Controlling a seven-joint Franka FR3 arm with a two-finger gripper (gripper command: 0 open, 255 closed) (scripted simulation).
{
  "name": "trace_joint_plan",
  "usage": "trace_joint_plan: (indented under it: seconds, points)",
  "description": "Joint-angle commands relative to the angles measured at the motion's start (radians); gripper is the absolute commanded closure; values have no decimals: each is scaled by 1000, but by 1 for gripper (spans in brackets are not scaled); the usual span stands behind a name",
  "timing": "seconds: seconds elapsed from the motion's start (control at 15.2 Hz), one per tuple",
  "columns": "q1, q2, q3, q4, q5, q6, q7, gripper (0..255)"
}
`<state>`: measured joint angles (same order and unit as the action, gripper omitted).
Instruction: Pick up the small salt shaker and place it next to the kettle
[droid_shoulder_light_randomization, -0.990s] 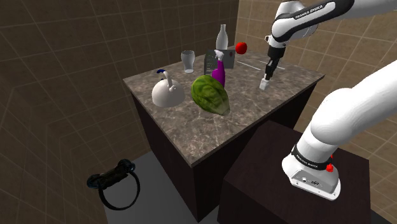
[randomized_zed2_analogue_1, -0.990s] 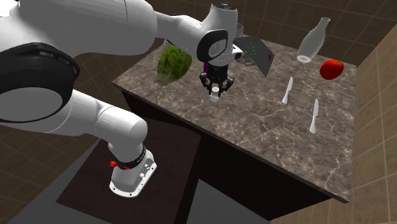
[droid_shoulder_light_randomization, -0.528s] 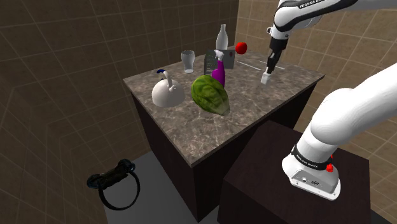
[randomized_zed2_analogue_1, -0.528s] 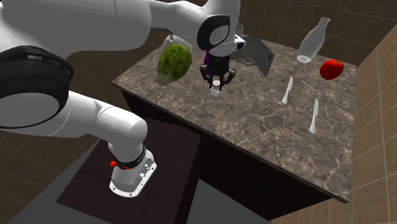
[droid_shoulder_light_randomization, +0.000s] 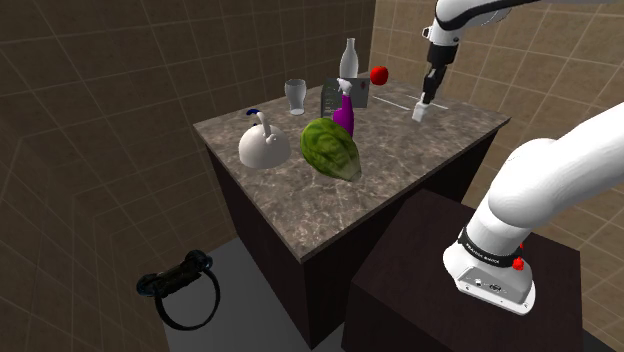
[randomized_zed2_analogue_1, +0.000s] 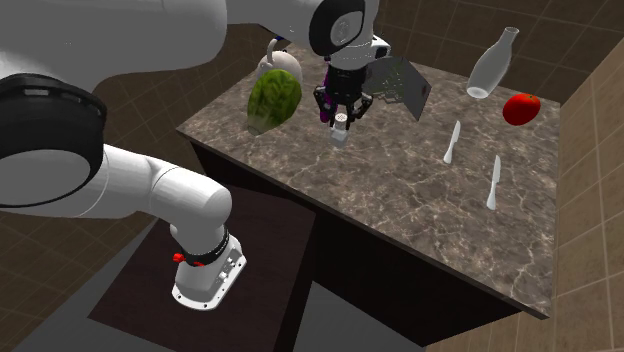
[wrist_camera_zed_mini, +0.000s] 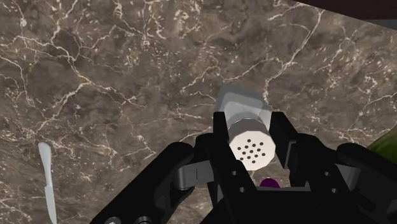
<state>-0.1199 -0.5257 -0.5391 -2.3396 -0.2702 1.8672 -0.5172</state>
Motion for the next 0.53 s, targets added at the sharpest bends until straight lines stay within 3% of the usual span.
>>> trace_joint_plan:
  seconds: [0.0,0.46]
  points:
    - [1,-4,6,23,3,-28,-1,255]
    - [6,-8,25,113,16,-122,-5,255]
